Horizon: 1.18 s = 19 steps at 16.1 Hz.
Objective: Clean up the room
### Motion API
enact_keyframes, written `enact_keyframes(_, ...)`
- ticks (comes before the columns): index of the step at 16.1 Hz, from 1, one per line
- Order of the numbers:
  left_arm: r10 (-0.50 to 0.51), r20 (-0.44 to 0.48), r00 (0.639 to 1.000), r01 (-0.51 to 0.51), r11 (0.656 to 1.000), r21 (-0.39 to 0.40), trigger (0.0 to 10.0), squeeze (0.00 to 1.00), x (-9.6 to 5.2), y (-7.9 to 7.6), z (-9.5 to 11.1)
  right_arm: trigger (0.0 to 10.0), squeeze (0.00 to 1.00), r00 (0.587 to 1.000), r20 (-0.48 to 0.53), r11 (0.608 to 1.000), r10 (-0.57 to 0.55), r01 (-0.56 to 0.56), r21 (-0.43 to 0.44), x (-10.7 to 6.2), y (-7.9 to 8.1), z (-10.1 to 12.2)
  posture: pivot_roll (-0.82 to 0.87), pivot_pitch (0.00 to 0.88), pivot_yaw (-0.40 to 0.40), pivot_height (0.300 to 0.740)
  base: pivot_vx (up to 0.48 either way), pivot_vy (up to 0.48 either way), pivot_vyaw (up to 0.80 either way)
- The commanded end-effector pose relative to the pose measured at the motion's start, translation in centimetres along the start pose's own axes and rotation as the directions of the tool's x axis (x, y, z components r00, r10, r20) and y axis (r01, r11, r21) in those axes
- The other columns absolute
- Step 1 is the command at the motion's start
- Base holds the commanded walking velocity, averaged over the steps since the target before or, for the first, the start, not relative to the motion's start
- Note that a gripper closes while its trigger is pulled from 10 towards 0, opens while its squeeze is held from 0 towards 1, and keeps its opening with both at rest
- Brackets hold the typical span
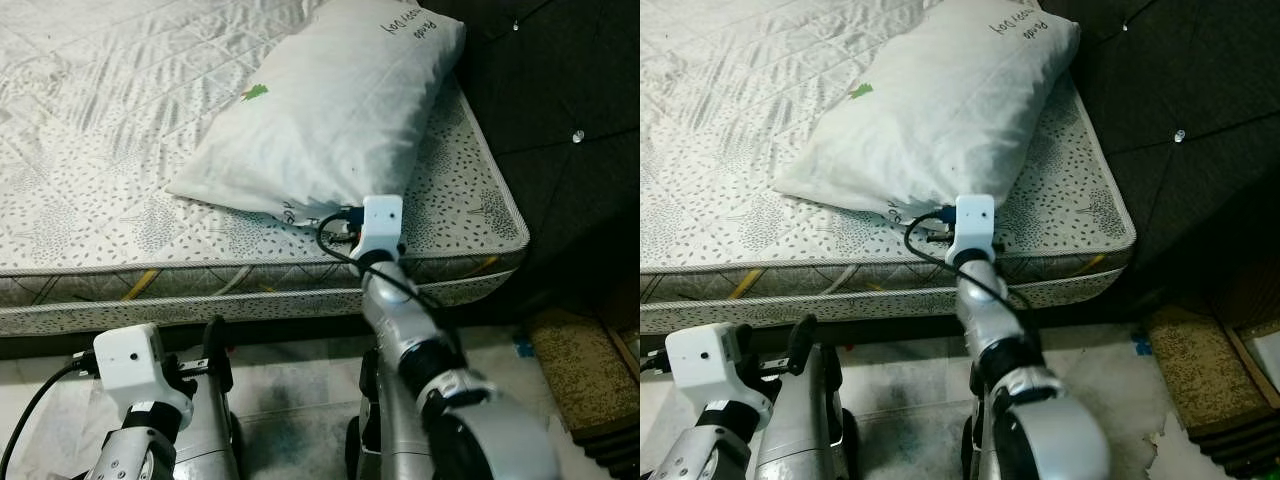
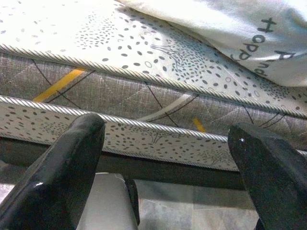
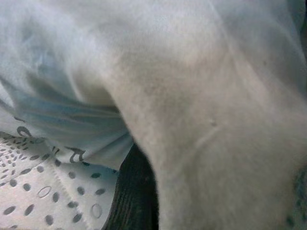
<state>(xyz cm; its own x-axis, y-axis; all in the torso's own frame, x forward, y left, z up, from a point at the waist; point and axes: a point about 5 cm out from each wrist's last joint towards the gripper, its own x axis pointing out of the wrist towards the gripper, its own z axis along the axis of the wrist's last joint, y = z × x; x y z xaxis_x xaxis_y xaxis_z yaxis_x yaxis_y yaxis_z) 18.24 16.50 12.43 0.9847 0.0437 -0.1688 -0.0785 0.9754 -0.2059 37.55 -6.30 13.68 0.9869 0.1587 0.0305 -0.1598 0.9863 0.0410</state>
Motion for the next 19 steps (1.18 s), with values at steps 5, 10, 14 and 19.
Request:
enact_keyframes(5,0.029,0.0,1.0,-0.029,0.999,0.018,10.0,0.0,0.3,0.6,-0.3,0.0,0.0,0.994,0.05,0.993,-0.095,0.098,-0.061,2.0,-5.9,4.4,0.1,0.192,-0.098,0.54,0.0,0.0,0.0)
enact_keyframes(10,0.017,0.021,1.0,-0.018,0.999,0.034,10.0,0.0,1.2,0.7,-0.1,0.0,0.0,0.977,0.111,0.971,-0.181,0.196,-0.137,3.0,-11.9,11.2,0.09,0.158,-0.089,0.54,0.0,0.0,0.0)
enact_keyframes(14,0.014,0.03,0.999,-0.015,0.999,0.041,10.0,0.0,1.7,0.8,-0.1,0.0,0.0,0.956,0.159,0.953,-0.247,0.269,-0.136,2.7,-14.6,15.1,0.09,0.14,-0.083,0.54,0.0,0.0,0.0)
enact_keyframes(19,0.008,0.039,0.999,-0.01,0.999,0.048,10.0,0.0,2.0,0.9,-0.1,0.0,0.0,0.866,0.194,0.872,-0.461,0.482,-0.081,-0.1,-21.3,17.3,0.08,0.124,-0.07,0.54,0.0,0.0,0.0)
